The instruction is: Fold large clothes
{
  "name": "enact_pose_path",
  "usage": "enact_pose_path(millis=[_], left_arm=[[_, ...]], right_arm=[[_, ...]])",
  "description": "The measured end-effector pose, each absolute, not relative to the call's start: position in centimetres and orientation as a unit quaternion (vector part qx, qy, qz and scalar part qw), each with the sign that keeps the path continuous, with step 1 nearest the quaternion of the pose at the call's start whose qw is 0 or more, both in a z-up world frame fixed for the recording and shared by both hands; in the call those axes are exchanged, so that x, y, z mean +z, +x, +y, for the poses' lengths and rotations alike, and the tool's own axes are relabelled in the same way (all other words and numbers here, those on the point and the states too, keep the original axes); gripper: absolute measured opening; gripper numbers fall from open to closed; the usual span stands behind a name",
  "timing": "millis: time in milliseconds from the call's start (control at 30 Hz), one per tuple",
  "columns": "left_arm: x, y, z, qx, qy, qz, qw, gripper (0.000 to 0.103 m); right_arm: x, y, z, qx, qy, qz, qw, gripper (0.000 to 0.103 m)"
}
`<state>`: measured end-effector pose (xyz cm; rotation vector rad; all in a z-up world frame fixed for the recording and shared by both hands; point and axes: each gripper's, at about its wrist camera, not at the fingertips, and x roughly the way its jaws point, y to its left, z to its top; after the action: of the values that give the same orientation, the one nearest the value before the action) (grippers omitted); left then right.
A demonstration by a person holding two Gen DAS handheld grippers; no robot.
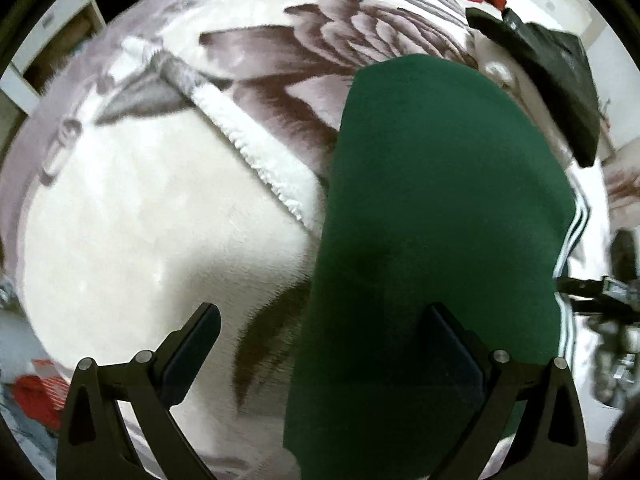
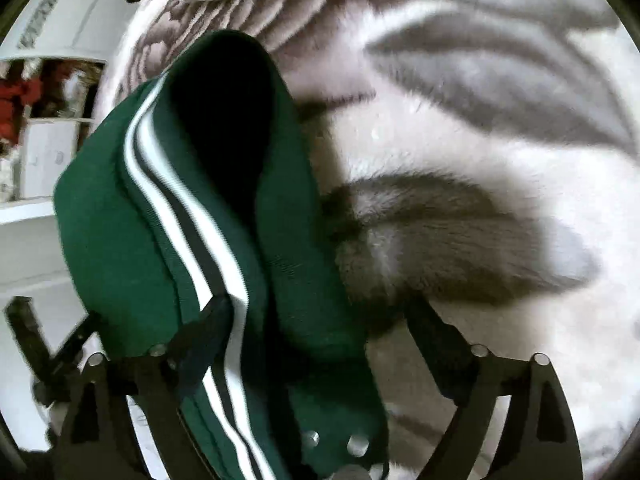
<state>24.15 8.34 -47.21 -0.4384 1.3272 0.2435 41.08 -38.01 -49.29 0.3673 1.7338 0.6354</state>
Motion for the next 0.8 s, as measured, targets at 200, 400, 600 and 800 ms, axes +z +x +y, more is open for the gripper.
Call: enact_pose_path(millis=[200,400,600,800], left_arm=[[-48.6,23.3,10.6,0.059,-0.297,0.593,0.746,0.103],[-53.3,24.5,10.7,-0.052,-0.41,0.558,0.72,0.102],[-52.3,25.8,9.6,-0.085,-0.397,0.531,0.743,0.072],[-49.7,27.3,10.1,-0.111,-0.394,0.53,0.743,0.063]], right_arm=[[-51.7,41.6,-37.9,0.369,0.243,0.738,0.509,0.102],[-52.8,40.5,-33.0,0.433,0.229,0.746,0.451,0.103],[-52.0,40.6,-34.4,0.395,0.294,0.735,0.466,0.062],[-49.1,39.4,-35.1,0.377,0.325,0.717,0.488,0.04]])
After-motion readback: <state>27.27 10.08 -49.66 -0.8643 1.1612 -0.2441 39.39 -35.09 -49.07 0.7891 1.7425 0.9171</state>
